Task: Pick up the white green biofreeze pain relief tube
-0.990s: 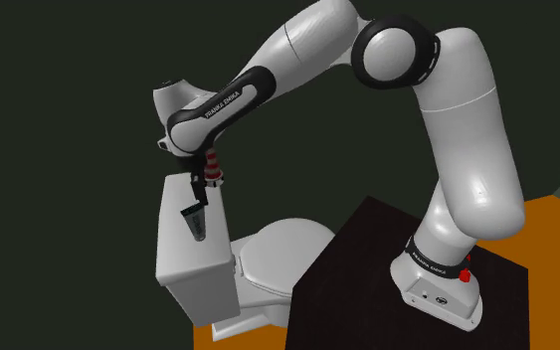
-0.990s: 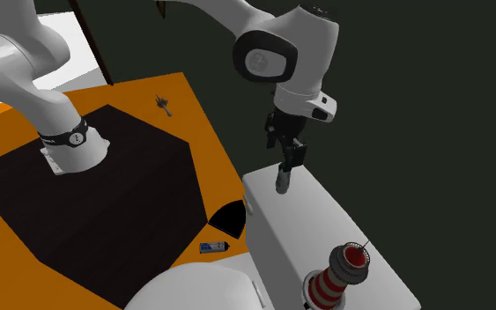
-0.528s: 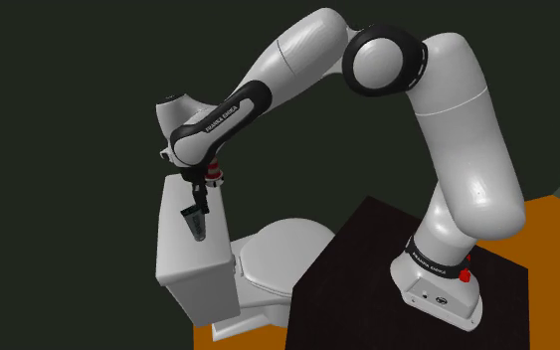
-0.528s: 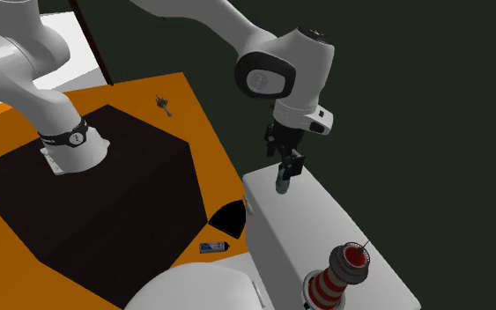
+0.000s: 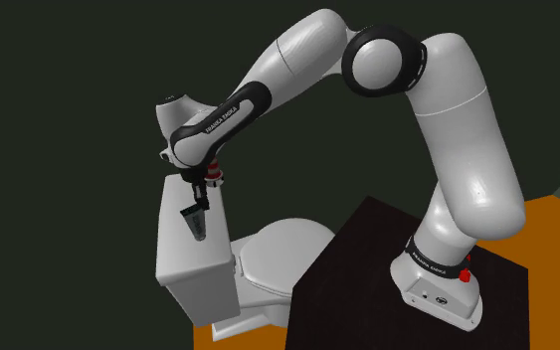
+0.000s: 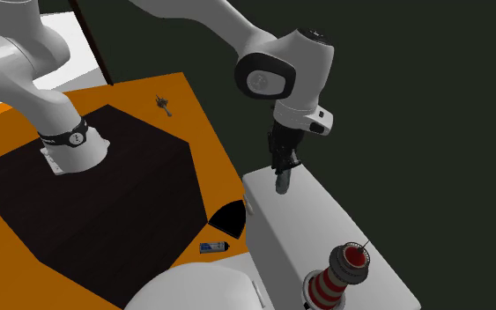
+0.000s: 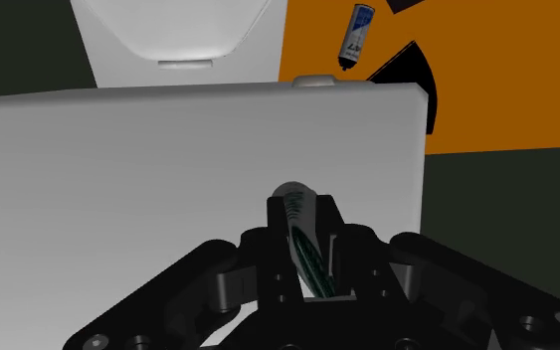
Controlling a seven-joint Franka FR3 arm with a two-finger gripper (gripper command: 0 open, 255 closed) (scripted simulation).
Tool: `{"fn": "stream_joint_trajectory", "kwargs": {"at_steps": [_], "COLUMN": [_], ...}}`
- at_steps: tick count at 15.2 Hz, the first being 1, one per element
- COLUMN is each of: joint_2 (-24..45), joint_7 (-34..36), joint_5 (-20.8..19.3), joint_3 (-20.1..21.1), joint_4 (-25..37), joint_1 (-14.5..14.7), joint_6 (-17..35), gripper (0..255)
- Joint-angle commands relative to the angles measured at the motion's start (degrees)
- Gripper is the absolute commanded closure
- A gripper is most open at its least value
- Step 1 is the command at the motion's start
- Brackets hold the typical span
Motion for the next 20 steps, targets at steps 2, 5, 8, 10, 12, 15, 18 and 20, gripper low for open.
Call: {"fn": "stream_joint_trajectory", "kwargs": {"at_steps": [2,5,8,10,12,15,18,20], "joint_2": [0.06,-0.89,-2.23,-3.09,-3.93,-5.09,-6.19,-6.24], "joint_7": [0.00,-0.19,-0.39,-0.52,-0.64,-0.83,-1.02,-1.03], "joint_5": [0.01,0.21,0.50,0.70,0.89,1.16,1.42,1.43], "joint_3": [0.02,0.14,0.34,0.46,0.57,0.73,0.88,0.89], "joint_4": [-0.04,0.13,0.43,0.68,0.97,1.56,2.25,2.29], "joint_1": [0.01,-0.12,-0.23,-0.30,-0.37,-0.46,-0.53,-0.53], "joint_6": [0.02,-1.09,-2.71,-3.81,-4.93,-6.66,-8.42,-8.51], "gripper": [255,255,255,255,255,255,255,255]}}
